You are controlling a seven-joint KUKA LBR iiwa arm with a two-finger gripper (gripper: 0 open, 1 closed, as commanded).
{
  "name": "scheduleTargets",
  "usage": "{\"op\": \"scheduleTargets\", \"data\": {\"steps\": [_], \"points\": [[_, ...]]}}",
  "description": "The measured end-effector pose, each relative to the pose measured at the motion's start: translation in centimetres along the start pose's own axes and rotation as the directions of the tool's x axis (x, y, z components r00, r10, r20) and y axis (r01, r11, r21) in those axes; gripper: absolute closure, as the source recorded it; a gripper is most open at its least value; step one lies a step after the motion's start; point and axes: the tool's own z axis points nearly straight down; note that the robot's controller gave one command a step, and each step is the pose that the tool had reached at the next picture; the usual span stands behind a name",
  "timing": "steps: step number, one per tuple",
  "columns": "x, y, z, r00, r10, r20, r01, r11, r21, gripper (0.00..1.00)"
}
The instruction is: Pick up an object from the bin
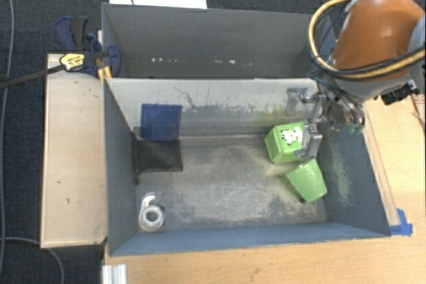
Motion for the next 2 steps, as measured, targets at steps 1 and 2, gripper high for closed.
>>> {"op": "scheduleTargets", "data": {"steps": [1,2], "points": [[1.9,-2.0,0.7,1.000,0.006,-0.010,-0.006,1.000,-0.006,0.00],[3.6,-3.0,2.9,1.000,-0.027,0.002,0.027,1.000,-0.001,0.00]]}}
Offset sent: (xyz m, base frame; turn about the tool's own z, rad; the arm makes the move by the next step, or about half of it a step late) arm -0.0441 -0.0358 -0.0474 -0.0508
